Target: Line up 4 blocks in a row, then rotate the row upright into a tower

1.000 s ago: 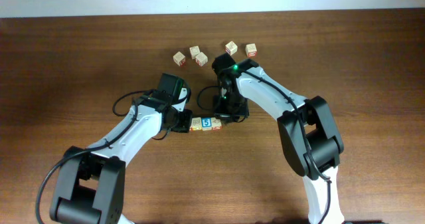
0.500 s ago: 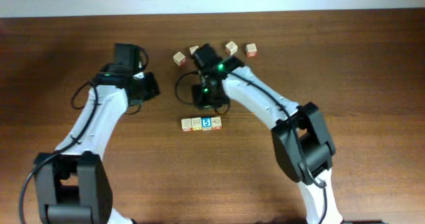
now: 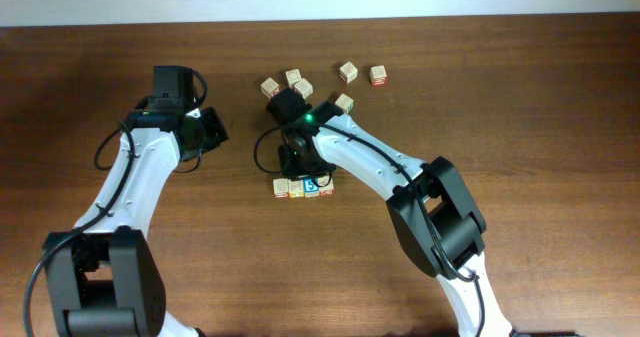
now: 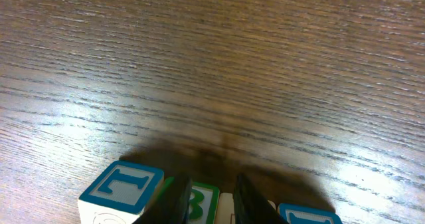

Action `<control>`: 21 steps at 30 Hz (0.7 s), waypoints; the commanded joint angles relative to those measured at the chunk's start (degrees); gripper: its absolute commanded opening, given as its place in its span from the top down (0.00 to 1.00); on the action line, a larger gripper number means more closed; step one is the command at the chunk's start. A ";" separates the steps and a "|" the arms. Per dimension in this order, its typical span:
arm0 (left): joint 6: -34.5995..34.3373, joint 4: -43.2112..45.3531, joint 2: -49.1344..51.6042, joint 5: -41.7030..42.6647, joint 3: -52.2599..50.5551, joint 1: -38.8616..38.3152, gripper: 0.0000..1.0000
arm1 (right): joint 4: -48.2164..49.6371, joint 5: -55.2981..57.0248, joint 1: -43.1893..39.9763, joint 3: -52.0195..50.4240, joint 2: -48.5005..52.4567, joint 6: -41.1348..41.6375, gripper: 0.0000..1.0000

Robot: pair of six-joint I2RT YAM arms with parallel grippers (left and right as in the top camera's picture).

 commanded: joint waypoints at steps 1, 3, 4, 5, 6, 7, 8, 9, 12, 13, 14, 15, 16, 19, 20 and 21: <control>-0.68 -0.22 0.17 -0.02 1.20 0.00 0.91 | 1.77 0.72 0.35 0.02 0.94 -1.51 0.74; -0.68 -0.22 0.17 -0.02 1.20 0.00 0.91 | 4.48 0.48 0.35 0.90 0.94 -4.35 0.69; -0.70 -0.22 0.17 -0.02 1.20 0.00 0.91 | 5.25 0.48 0.37 0.90 0.94 -4.31 0.69; -0.68 -0.24 0.17 -0.02 1.20 0.00 0.90 | 6.34 0.48 0.46 0.87 0.94 -4.28 0.69; -0.70 -0.24 0.17 -0.02 1.20 0.00 0.90 | 7.23 0.46 0.48 0.87 0.94 -4.28 0.69; -0.68 -0.24 0.17 -0.02 1.20 0.00 0.91 | 7.80 -0.76 0.52 0.87 0.94 -4.28 0.69; -0.68 -0.24 0.17 -0.02 1.20 0.00 0.90 | 7.76 -1.03 0.87 0.87 0.94 -4.26 0.69; -0.68 -0.26 0.17 -0.02 1.20 0.00 0.91 | 7.78 -1.01 1.70 0.87 0.94 -4.22 0.70; -0.68 -0.26 0.17 -0.02 1.20 0.00 0.91 | 7.96 1.73 3.45 0.83 0.94 -2.43 0.90; -0.68 -0.28 0.17 -0.02 1.20 0.00 0.91 | 7.98 2.23 3.50 0.83 0.94 -2.03 0.94; -0.68 -0.28 0.17 -0.02 1.20 0.00 0.91 | 8.09 2.19 3.48 0.83 0.96 -2.03 0.96; -0.68 -0.28 0.17 -0.02 1.20 0.00 0.91 | 8.09 1.97 3.76 0.83 0.94 -1.79 0.96; -0.68 -0.28 0.17 -0.02 1.20 0.00 0.91 | 8.09 1.99 4.31 0.83 0.94 -1.81 0.96; -0.68 -0.28 0.17 -0.02 1.20 0.00 0.91 | 7.48 2.25 5.29 0.83 0.94 -1.84 0.96; -0.68 -0.33 0.17 -0.02 1.20 0.00 0.91 | 7.48 2.27 5.27 0.83 0.96 -1.84 0.96; -0.68 -0.33 0.17 -0.02 1.20 0.00 0.91 | 7.48 2.27 5.27 0.83 0.94 -1.84 0.96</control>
